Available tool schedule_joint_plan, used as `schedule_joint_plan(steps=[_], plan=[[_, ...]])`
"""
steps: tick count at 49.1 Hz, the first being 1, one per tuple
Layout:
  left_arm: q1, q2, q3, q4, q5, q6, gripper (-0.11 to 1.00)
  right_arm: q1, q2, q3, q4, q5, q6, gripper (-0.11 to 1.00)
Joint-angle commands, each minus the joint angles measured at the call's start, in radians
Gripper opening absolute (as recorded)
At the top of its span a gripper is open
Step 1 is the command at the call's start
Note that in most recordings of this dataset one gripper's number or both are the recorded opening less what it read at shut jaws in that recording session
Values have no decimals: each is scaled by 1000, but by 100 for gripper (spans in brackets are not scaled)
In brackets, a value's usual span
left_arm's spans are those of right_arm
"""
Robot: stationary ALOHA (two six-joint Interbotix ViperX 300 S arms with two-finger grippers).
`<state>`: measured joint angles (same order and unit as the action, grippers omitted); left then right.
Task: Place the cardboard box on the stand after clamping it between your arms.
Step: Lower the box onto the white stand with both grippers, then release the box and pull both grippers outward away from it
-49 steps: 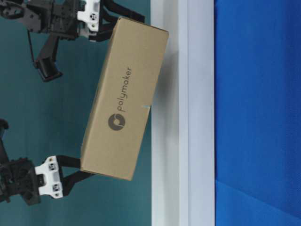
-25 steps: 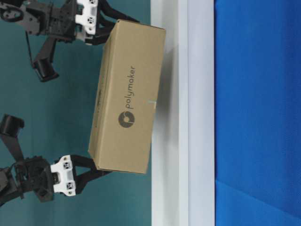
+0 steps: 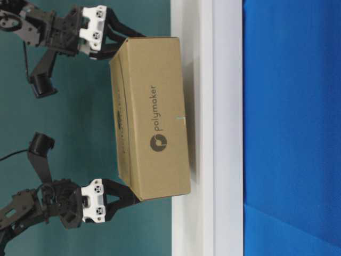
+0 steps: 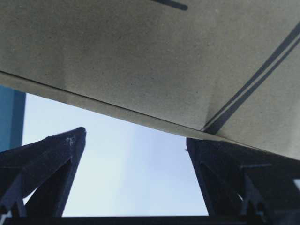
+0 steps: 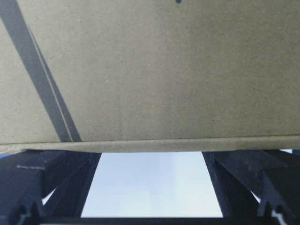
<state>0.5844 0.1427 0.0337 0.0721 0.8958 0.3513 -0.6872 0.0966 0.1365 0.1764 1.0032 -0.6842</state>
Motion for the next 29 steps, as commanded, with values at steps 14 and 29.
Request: schedule_joint_plan(steps=[14, 29], plan=[[-49, -14, -58, -20, -127, -35, 85, 51, 12, -77, 97, -91, 8, 96], [-44, -5, 8, -20, -155, -31, 85, 35, 49, -40, 94, -103, -51, 96]])
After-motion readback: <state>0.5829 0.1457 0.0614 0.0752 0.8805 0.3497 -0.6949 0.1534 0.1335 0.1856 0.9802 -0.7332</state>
